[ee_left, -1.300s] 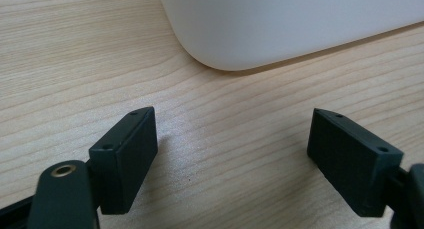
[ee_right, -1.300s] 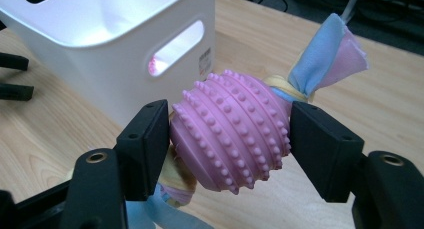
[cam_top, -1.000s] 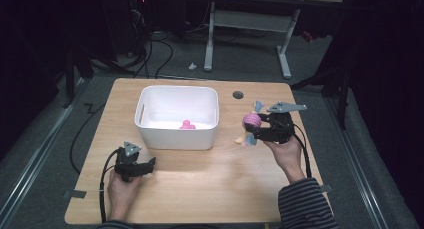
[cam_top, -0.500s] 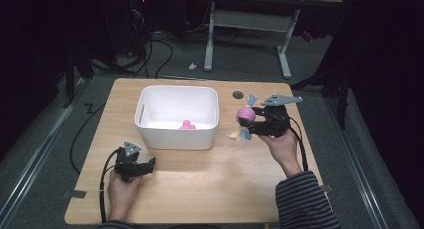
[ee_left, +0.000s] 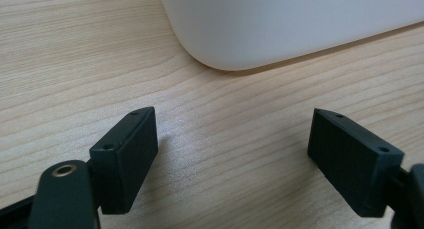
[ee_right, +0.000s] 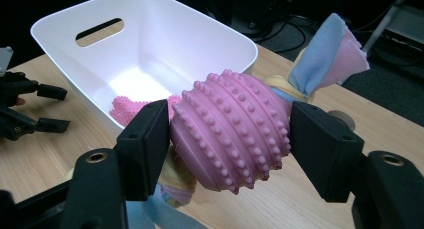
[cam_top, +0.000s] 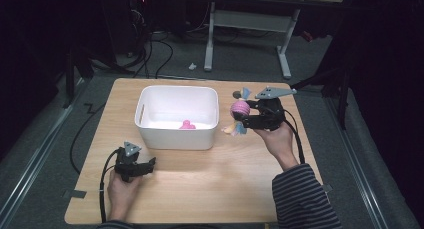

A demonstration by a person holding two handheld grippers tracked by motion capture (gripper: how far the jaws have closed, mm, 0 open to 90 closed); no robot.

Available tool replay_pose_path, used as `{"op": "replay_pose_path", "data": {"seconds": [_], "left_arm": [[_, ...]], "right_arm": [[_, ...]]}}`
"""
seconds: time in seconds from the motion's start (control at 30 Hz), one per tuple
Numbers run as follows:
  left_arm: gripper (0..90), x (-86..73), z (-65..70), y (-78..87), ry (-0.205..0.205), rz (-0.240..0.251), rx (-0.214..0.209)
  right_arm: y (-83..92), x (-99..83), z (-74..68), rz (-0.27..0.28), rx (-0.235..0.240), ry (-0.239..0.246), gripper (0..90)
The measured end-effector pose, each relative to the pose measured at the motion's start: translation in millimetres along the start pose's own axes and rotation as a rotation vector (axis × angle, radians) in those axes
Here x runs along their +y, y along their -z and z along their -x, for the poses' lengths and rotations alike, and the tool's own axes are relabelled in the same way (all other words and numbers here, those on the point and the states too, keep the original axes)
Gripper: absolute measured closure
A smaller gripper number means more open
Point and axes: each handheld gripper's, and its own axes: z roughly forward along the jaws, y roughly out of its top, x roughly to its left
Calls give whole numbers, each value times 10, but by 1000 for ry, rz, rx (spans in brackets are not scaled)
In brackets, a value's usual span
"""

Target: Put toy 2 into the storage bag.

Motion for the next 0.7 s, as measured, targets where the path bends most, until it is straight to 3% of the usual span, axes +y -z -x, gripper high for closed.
{"op": "replay_pose_path", "data": {"seconds": [0.7], "left_arm": [[203,0,-1,0,0,0,-1]], "right_arm": [[-255,385,-108,0,47,25,345]]}}
